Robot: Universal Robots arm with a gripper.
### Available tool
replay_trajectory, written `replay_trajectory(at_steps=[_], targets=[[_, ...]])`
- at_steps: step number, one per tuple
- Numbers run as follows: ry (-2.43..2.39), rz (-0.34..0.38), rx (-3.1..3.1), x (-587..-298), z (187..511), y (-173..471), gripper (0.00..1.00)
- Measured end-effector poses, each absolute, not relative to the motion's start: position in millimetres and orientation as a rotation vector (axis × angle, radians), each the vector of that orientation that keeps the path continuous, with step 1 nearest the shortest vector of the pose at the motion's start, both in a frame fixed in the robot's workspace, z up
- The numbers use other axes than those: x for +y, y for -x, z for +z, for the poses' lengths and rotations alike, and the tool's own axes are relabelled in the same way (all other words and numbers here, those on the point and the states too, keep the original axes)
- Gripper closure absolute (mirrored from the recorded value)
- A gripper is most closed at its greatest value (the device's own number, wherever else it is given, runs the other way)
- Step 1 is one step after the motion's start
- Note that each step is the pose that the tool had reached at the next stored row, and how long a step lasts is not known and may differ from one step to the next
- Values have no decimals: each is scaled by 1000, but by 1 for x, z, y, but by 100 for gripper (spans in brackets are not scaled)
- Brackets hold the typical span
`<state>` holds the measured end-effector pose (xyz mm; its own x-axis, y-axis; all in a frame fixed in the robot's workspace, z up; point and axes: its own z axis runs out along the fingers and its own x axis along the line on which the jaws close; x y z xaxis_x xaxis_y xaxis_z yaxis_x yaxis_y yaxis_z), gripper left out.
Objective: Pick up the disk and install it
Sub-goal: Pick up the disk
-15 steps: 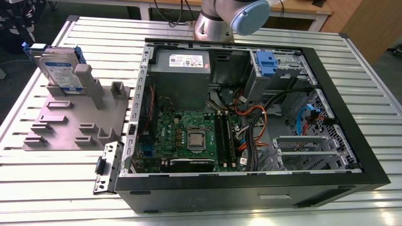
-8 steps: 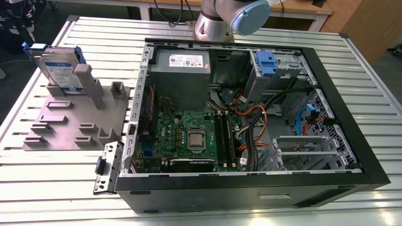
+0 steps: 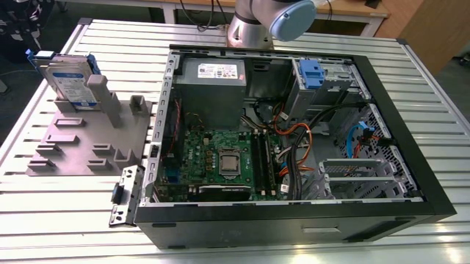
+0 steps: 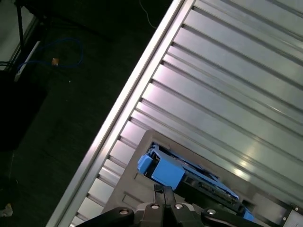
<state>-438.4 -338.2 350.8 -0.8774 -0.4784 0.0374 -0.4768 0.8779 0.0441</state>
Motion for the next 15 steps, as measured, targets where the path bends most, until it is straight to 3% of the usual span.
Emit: replay_trajectory(at_steps=[15], targets=[[-1079,-44,-2896,-338,351,438,89]])
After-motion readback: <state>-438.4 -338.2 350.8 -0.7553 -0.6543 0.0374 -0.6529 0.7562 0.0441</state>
